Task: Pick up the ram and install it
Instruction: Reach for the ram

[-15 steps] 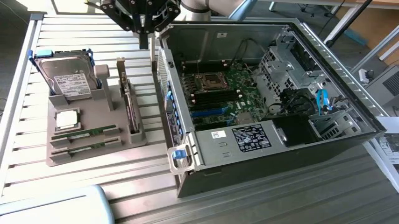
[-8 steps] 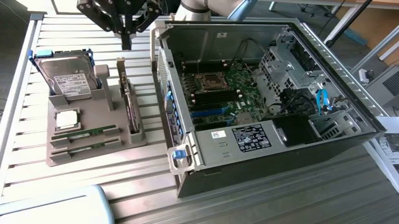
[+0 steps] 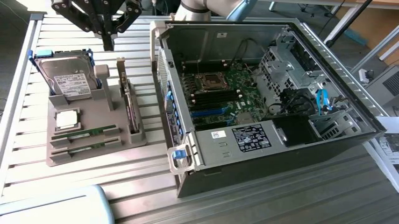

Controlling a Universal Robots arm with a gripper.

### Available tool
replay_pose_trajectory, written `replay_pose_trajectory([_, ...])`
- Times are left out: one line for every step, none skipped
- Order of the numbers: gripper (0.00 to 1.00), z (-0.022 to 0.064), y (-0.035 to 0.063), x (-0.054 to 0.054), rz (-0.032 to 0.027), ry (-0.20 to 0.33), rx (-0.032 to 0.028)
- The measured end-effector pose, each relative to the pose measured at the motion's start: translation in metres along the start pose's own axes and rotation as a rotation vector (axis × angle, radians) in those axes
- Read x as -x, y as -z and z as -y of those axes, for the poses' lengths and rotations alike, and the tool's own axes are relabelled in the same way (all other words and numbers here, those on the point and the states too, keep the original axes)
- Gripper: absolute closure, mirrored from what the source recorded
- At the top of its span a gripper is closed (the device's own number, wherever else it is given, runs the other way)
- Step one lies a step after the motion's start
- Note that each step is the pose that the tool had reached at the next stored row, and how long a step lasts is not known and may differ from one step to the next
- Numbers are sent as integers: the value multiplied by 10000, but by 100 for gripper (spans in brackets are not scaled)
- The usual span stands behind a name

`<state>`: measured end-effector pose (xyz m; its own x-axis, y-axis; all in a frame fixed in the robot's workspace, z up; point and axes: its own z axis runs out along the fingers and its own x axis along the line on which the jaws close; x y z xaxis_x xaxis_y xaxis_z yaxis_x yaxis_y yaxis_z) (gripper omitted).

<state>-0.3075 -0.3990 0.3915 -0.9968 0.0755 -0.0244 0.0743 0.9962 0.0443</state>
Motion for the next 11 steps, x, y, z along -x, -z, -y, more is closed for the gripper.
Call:
replay_pose_trajectory([90, 7, 2, -92, 0, -2, 0])
replay_pose_trajectory([90, 10, 3, -139, 0, -2, 0])
replay_pose_trajectory([90, 13, 4, -182, 0, -1, 0])
replay_pose_trajectory([90, 17, 5, -228, -1, 0, 0])
replay_pose_trajectory([90, 20, 5, -272, 1, -1, 0])
replay_pose_trajectory([90, 24, 6, -317, 0, -2, 0])
replay_pose_trajectory([90, 25, 6, -344, 1, -2, 1])
replay_pose_trajectory([90, 26, 6, -348, 1, -2, 0])
replay_pose_trajectory([90, 26, 6, -348, 0, -2, 1])
replay_pose_trajectory([90, 26, 6, -348, 1, -1, 1])
replay_pose_trajectory([90, 26, 6, -348, 1, -1, 0])
